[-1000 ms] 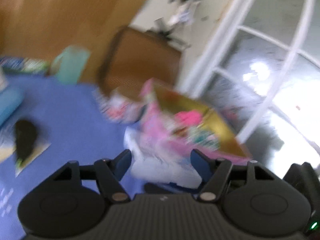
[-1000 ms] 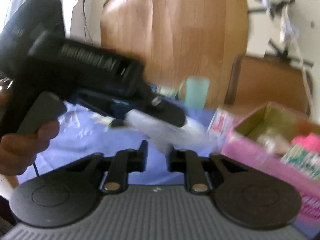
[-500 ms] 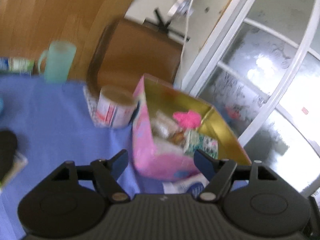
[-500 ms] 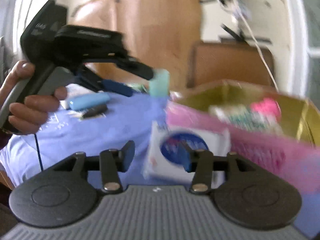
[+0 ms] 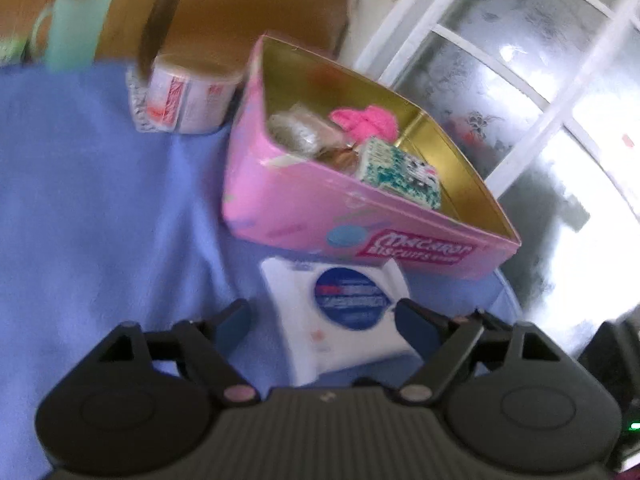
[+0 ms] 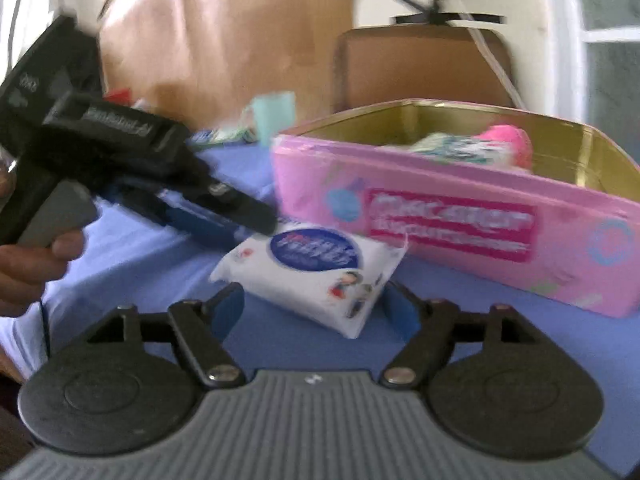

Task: Organize soft objects
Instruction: 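Carry the white packet into the pink tin and open the left gripper, then reach the right gripper to the black teardrop-shaped object and grasp it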

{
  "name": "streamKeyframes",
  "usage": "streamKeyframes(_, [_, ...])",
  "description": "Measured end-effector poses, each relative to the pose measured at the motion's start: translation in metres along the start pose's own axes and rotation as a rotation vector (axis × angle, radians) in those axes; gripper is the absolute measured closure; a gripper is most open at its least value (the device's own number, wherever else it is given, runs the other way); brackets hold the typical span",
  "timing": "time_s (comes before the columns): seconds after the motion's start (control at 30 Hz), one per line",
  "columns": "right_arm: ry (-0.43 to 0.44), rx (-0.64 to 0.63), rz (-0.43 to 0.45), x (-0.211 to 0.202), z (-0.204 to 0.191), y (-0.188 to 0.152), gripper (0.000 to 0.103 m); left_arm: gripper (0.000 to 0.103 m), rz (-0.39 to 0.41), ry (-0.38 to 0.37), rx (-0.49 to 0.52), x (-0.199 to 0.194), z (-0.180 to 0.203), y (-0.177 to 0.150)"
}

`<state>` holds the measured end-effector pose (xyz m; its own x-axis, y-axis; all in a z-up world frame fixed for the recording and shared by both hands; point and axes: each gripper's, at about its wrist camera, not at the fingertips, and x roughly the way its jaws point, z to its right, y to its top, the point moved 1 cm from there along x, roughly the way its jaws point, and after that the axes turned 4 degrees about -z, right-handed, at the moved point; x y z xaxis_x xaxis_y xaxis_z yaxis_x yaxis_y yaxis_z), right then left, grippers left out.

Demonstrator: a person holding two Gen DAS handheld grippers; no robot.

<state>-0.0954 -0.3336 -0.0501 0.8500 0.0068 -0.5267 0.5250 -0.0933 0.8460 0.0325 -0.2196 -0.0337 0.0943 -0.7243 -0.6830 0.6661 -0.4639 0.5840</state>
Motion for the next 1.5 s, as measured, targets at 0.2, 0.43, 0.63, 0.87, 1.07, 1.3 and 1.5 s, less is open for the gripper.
streamKeyframes(0.2, [-0.053, -0.076, 0.100, -0.013, -0.032, 0.008, 0.048, 0.029, 0.091, 0.015, 0.047, -0.035, 0.013, 0.000])
streamKeyframes(0.43, [-0.161, -0.097, 0.283, -0.042, -0.023, 0.029, 0.048, 0.029, 0.175, -0.013, 0.150, -0.042, 0.049, 0.043])
streamKeyframes(0.63, [-0.350, -0.039, 0.325, -0.029, 0.026, 0.058, 0.047, 0.013, 0.233, 0.046, 0.239, 0.014, 0.087, 0.102])
streamKeyframes(0.87, [-0.436, 0.088, 0.329, -0.022, 0.062, 0.059, 0.047, 0.015, 0.222, 0.105, 0.119, 0.027, 0.063, 0.107])
streamKeyframes(1.07, [-0.375, 0.108, 0.349, -0.029, 0.040, 0.046, 0.047, 0.014, 0.263, 0.096, 0.098, -0.013, 0.038, 0.065])
streamKeyframes(1.3, [-0.164, 0.007, 0.296, -0.014, -0.014, 0.052, 0.047, 0.014, 0.341, 0.229, 0.048, -0.084, -0.018, -0.008])
streamKeyframes(1.5, [0.071, -0.026, 0.132, 0.031, -0.063, 0.071, 0.047, 0.014, 0.455, 0.391, -0.195, -0.157, -0.094, -0.050])
